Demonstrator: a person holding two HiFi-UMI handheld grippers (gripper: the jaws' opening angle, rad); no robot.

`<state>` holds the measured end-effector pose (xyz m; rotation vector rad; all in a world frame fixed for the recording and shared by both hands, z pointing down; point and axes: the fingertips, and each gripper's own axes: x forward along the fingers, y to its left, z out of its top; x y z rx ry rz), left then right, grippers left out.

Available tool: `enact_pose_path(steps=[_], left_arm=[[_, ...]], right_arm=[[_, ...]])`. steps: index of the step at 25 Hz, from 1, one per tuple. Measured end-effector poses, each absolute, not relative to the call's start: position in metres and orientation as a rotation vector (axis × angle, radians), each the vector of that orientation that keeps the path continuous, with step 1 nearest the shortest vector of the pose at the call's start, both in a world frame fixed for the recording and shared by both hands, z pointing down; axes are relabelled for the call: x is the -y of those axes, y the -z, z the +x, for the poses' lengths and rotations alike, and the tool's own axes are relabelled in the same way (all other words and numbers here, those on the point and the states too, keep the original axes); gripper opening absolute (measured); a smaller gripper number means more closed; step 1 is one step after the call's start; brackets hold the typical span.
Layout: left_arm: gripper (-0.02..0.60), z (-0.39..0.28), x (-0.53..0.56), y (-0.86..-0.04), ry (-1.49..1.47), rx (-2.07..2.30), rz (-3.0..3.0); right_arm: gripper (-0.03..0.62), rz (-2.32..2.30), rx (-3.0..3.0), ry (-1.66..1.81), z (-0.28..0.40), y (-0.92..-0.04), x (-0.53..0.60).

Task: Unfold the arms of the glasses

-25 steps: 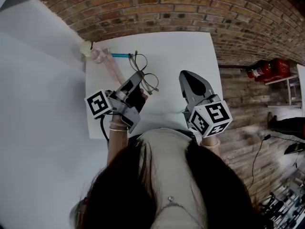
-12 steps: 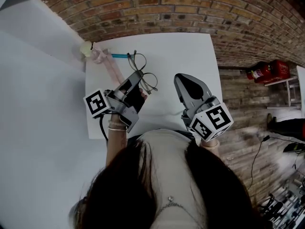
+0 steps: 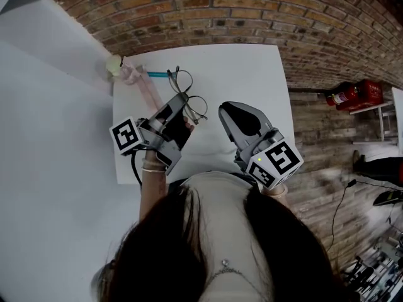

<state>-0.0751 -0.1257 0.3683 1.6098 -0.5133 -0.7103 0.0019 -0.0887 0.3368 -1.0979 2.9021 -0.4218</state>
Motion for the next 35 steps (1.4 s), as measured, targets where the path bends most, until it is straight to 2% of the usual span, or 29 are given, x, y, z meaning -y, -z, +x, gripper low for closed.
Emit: enact_pose_path(steps=[4, 35], left_arm=[[0.023, -0.078, 0.128, -0.368, 0.715, 0.512, 1.607], [0.023, -0.074, 0.126, -0.362, 0.738, 0.448, 1.581]], right_arm=[[0.043, -1.038, -2.917, 0.416, -0.007, -0.336, 0.085], [0.044, -0.821, -3.051, 0.396, -0.043, -0.348, 0.064]])
